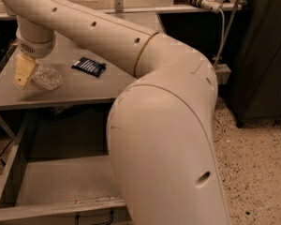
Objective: Place water bottle into top drawer
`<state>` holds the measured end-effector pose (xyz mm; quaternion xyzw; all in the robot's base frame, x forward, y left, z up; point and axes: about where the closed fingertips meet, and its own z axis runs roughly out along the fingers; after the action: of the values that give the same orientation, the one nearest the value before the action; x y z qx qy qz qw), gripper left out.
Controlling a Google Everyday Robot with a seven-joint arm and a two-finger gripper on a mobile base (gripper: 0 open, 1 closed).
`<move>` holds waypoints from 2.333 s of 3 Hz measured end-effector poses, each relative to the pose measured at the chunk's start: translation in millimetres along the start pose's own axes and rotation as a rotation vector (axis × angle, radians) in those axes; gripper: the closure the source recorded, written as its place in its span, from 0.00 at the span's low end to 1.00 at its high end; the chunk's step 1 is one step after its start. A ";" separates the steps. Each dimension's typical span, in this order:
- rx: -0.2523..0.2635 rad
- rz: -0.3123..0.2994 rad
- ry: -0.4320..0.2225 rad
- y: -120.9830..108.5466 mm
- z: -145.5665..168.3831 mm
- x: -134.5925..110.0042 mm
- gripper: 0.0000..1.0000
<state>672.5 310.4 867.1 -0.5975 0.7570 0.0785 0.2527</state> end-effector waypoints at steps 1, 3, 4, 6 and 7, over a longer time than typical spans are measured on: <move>-0.016 0.028 0.005 -2.8 11.9 7.7 0.00; -0.016 0.028 0.005 -2.7 12.0 7.7 0.42; -0.016 0.028 0.005 -2.7 12.0 7.7 0.65; -0.005 0.018 -0.012 7.0 2.8 14.8 1.00; 0.043 0.045 -0.026 24.7 -25.2 34.1 1.00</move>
Offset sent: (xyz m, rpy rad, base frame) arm 0.0041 -0.0020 -0.0113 0.0055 0.0230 -0.0150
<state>636.5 277.0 867.9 -0.5735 0.7685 0.0755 0.2735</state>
